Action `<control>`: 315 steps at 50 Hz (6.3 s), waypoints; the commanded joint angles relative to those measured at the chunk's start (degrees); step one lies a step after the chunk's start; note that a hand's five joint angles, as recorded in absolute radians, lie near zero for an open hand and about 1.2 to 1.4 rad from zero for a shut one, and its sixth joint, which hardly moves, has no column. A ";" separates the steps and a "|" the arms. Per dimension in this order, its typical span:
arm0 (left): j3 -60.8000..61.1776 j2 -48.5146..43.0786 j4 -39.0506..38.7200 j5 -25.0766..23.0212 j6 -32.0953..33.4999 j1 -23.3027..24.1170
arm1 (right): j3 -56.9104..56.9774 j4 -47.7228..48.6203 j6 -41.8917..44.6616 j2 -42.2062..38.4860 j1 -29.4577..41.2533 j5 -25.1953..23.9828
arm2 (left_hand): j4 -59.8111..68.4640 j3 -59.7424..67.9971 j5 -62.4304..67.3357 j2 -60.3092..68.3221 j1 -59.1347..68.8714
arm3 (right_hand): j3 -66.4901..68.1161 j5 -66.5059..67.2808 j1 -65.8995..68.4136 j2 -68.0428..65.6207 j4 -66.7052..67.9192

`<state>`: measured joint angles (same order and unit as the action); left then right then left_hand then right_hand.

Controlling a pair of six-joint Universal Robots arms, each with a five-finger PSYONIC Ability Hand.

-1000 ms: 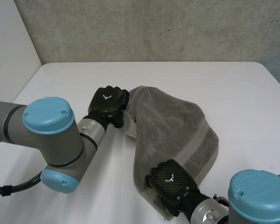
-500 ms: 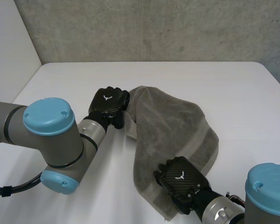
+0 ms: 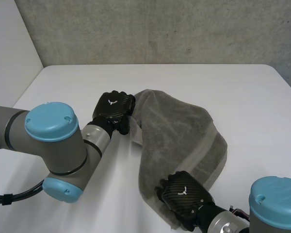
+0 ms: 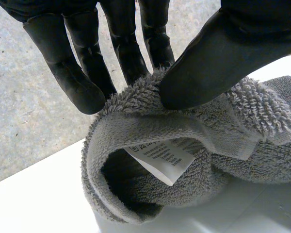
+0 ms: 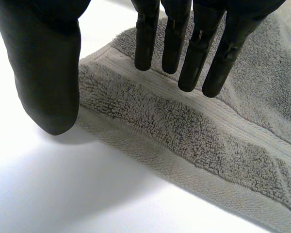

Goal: Fold the towel.

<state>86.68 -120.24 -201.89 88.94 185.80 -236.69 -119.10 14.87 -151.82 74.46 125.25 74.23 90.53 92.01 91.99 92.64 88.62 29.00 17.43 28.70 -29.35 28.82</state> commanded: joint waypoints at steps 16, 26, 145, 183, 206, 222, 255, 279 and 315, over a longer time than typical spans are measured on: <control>0.07 0.00 0.01 0.00 0.00 0.17 | 3.17 2.01 -0.06 -3.27 0.34 0.57 | -10.53 -12.01 -21.99 -12.64 -8.62 | 1.77 3.35 2.08 -1.43 1.95; 0.07 0.00 0.01 0.00 0.00 0.17 | 5.28 2.01 -0.67 -3.53 1.84 0.74 | -10.53 -12.01 -21.99 -12.64 -8.62 | 1.94 3.51 2.24 -1.59 2.12; 0.60 0.09 0.01 -0.09 -0.09 0.35 | -0.61 -1.77 -0.41 1.48 -0.10 -5.23 | -10.53 -12.01 -21.99 -12.64 -8.62 | -4.96 -3.38 -4.65 5.30 -4.78; 0.60 0.09 0.01 -0.09 -0.09 0.35 | 5.37 0.69 -0.23 -4.06 0.43 -3.74 | -10.53 -12.01 -21.99 -12.64 -8.62 | 2.78 4.36 3.08 -2.43 2.96; 0.68 0.18 0.01 -0.09 -0.09 0.35 | 7.30 0.60 -0.06 -6.34 0.52 -3.56 | -10.53 -12.01 -21.99 -12.64 -8.62 | 18.42 20.00 18.73 -18.08 18.60; 0.95 0.70 0.01 -0.09 -0.09 0.35 | 10.29 0.69 -2.61 3.50 -0.27 2.50 | -10.53 -12.01 -21.99 -12.64 -8.62 | 51.00 52.57 51.30 -50.65 51.18; -18.65 -4.04 30.77 -6.15 16.61 -7.65 | 48.79 -32.80 13.30 -10.56 -23.39 3.82 | -10.53 -12.01 -21.99 -12.64 -8.62 | 51.00 52.57 51.30 -50.65 51.18; -41.50 0.09 11.87 -3.60 -10.63 -13.01 | 58.63 -2.12 3.02 -6.78 -20.40 6.81 | -10.53 -12.01 -21.99 -12.64 -8.62 | 51.00 52.57 51.30 -50.65 51.18; 6.92 2.11 9.85 -26.54 25.23 -24.53 | 25.67 -13.20 8.13 -3.62 -23.30 -0.31 | -39.40 -40.88 -50.86 -41.51 -37.49 | 51.00 52.57 51.30 -50.65 51.18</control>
<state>92.03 -119.36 -191.83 62.02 211.69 -260.86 -91.21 -0.96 -140.43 69.45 102.85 73.82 90.53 91.82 91.99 92.64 88.62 76.68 66.30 76.01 -74.80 76.59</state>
